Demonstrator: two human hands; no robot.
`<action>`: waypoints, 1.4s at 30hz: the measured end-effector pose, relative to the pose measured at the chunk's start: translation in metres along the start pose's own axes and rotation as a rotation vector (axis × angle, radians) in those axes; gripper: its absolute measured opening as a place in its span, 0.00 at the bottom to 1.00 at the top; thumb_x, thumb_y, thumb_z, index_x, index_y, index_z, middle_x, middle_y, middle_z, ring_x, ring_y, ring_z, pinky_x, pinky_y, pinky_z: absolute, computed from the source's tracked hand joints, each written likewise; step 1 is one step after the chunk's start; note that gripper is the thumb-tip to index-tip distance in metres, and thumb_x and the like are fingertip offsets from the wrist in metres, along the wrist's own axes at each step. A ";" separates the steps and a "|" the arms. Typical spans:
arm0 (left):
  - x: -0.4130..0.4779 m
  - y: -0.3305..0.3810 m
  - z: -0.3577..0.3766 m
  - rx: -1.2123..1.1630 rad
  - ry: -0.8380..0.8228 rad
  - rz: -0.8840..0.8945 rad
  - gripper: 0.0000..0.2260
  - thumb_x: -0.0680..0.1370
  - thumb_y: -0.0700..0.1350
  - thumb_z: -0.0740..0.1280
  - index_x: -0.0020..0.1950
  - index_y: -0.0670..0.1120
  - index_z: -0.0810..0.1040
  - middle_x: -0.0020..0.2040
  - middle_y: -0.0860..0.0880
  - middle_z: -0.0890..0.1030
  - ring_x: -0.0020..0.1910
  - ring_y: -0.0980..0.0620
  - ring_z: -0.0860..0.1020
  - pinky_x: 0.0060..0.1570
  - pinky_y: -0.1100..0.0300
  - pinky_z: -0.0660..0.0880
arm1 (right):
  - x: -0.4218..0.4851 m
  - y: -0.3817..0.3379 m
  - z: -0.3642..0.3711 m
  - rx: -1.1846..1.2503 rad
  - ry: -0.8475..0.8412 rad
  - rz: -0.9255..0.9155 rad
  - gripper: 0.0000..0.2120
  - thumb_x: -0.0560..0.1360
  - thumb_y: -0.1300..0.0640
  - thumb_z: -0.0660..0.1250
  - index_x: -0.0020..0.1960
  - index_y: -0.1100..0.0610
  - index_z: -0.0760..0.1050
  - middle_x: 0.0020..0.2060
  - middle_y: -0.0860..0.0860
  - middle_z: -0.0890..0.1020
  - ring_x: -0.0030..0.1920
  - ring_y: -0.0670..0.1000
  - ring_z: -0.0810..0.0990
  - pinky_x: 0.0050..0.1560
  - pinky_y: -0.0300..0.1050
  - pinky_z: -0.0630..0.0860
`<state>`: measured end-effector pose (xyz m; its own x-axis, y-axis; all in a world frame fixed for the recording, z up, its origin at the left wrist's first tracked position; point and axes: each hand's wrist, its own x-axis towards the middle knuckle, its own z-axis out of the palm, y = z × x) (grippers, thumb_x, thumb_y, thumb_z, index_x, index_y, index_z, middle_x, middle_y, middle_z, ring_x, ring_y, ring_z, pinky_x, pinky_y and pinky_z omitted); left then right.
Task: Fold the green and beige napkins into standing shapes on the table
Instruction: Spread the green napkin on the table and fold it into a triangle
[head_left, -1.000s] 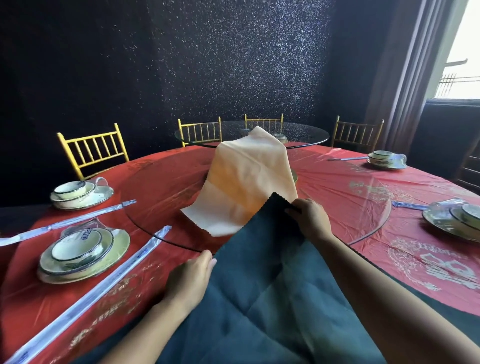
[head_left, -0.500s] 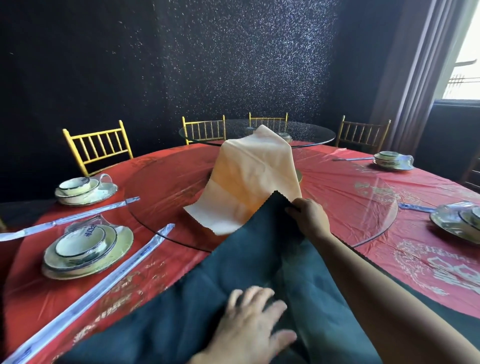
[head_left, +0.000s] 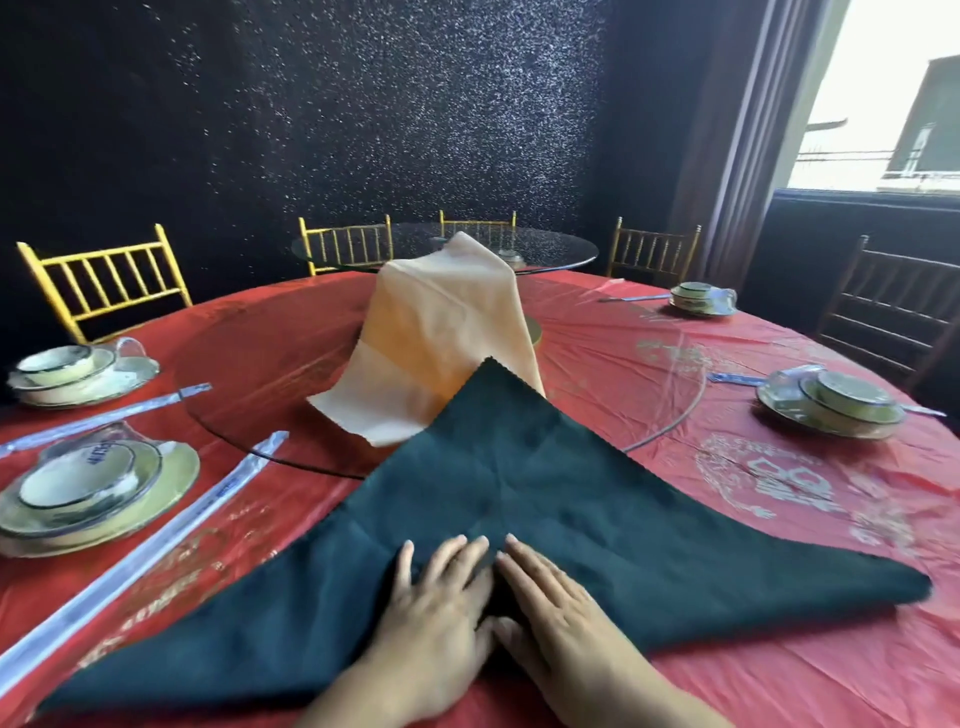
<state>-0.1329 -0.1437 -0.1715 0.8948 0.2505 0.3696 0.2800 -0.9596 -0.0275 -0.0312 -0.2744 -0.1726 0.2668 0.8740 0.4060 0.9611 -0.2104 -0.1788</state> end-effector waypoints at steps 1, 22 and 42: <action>0.000 0.001 0.000 0.015 -0.019 0.000 0.21 0.72 0.60 0.52 0.55 0.54 0.77 0.53 0.55 0.83 0.56 0.56 0.69 0.43 0.44 0.80 | -0.003 0.002 -0.002 -0.040 -0.023 0.043 0.29 0.81 0.41 0.41 0.62 0.57 0.73 0.59 0.53 0.80 0.59 0.48 0.79 0.58 0.37 0.72; 0.001 0.009 -0.020 -0.102 -0.404 -0.123 0.57 0.47 0.77 0.20 0.75 0.60 0.43 0.76 0.58 0.42 0.75 0.57 0.38 0.71 0.41 0.37 | -0.043 0.101 -0.066 -0.223 -0.358 0.486 0.68 0.42 0.23 0.15 0.76 0.52 0.41 0.76 0.49 0.42 0.75 0.45 0.39 0.72 0.42 0.37; -0.001 0.008 -0.021 -0.129 -0.442 -0.105 0.55 0.51 0.77 0.23 0.75 0.57 0.45 0.77 0.56 0.44 0.75 0.56 0.39 0.71 0.39 0.36 | -0.024 0.094 -0.079 -0.248 -0.097 0.487 0.44 0.68 0.31 0.40 0.74 0.60 0.55 0.75 0.57 0.53 0.75 0.55 0.54 0.73 0.44 0.48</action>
<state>-0.1382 -0.1545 -0.1527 0.9341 0.3505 -0.0674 0.3563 -0.9273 0.1149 0.0587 -0.3501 -0.1282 0.6879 0.6841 0.2424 0.7195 -0.6868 -0.1036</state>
